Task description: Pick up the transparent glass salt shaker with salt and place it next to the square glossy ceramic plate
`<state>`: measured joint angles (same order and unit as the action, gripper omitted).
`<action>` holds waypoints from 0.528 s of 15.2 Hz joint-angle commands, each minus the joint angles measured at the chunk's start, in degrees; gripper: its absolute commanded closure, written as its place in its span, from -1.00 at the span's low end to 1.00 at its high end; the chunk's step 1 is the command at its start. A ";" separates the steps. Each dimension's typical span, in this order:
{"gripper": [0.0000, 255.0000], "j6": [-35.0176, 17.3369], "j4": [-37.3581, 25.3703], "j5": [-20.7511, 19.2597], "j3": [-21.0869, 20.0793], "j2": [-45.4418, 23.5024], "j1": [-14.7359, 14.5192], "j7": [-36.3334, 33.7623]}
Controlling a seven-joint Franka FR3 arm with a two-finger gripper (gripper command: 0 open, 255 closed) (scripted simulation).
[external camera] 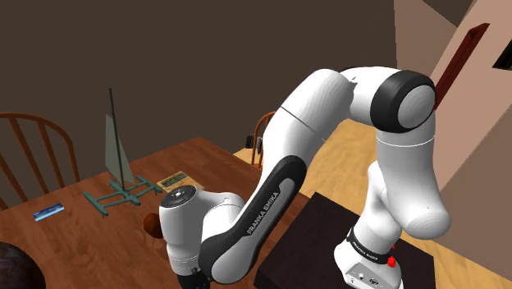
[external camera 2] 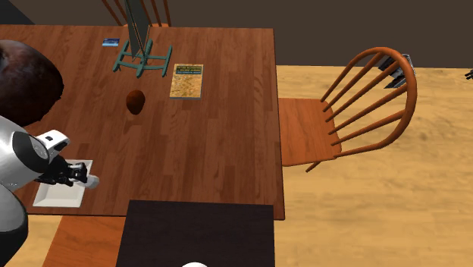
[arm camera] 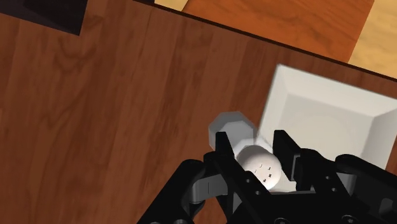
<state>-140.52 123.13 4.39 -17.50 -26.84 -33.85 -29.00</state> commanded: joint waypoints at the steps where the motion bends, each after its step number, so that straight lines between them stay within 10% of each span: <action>1: 1.00 -1.14 -0.32 -0.36 0.30 -1.47 -0.22 -0.01; 8: 1.00 -2.98 -0.76 -0.88 0.78 -3.78 -0.62 -0.06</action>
<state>-143.47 122.40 3.52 -16.72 -30.58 -34.46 -29.06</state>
